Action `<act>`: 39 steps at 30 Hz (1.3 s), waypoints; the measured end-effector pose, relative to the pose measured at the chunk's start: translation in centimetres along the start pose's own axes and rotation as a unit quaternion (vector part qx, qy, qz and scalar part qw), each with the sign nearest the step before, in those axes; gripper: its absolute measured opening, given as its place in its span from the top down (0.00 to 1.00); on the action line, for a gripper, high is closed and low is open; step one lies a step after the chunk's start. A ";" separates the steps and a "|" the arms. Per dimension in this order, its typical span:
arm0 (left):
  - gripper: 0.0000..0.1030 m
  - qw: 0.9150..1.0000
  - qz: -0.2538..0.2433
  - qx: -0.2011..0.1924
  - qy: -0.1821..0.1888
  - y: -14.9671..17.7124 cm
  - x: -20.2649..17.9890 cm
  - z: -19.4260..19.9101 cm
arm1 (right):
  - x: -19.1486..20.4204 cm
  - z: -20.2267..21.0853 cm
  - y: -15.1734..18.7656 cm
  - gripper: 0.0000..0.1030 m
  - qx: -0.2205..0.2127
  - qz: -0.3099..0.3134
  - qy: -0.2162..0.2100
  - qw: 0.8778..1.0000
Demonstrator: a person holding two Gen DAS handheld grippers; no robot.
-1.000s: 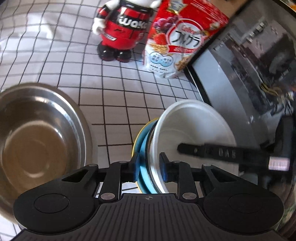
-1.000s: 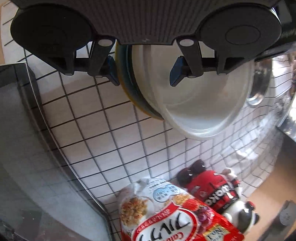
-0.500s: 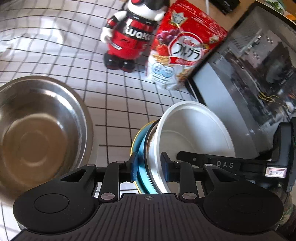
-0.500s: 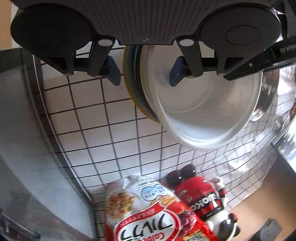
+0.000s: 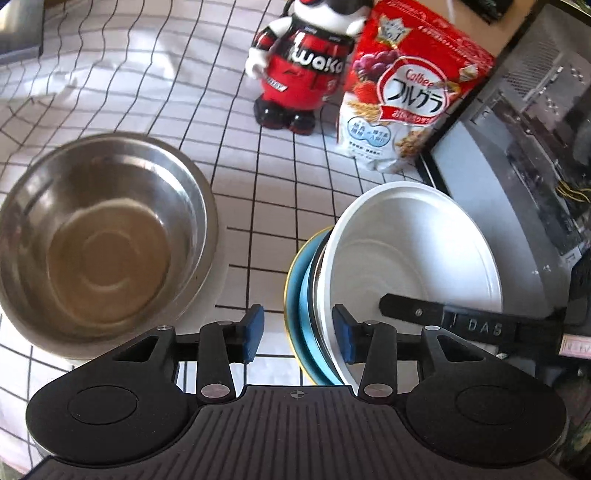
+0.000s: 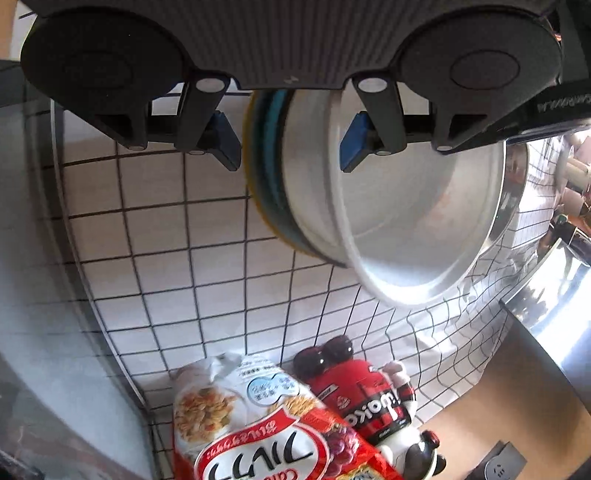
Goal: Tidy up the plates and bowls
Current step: 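Grip the rim of the three nested bowls and lift them with both tools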
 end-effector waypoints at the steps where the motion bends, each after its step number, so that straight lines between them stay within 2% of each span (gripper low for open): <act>1: 0.57 1.000 0.005 0.005 0.002 0.1 0.0 -0.3 | 0.0 0.0 0.1 0.42 0.001 -0.004 -0.001 1.000; 7: 0.56 0.999 0.015 0.046 0.010 0.9 0.2 -2.2 | 0.0 -0.1 0.2 0.43 0.002 -0.028 -0.004 1.000; 11: 0.56 0.997 0.025 0.063 0.030 1.2 0.3 -3.0 | 0.1 0.0 0.4 0.43 0.007 -0.037 -0.004 0.999; 22: 0.54 0.994 0.038 0.073 0.071 0.9 0.2 -4.4 | 0.2 0.2 0.4 0.43 0.004 -0.030 0.013 0.999; 29: 0.50 0.988 0.096 0.069 0.100 0.8 1.0 -5.1 | 0.2 0.2 -0.2 0.43 -0.005 -0.024 0.008 1.000; 36: 0.49 0.989 0.090 0.073 0.089 0.7 0.8 -5.2 | 0.0 0.2 -0.1 0.43 -0.006 -0.025 0.006 1.000; 38: 0.50 0.991 0.082 0.076 0.074 0.6 0.6 -4.9 | 0.1 0.2 -0.1 0.43 -0.007 -0.026 0.006 1.000; 39: 0.50 0.993 0.063 0.076 0.060 0.5 0.3 -4.7 | 0.0 0.2 -0.1 0.43 -0.009 -0.026 0.006 1.000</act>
Point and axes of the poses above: each gripper's, at about its wrist camera, not at the fingertips, and z roughly against the way its jaws point, x to its left, y to its underside, the point moved 8 cm from there along -z, roughly the way its jaws point, and after that the axes turned 11 degrees about y, right-handed, at the moved point
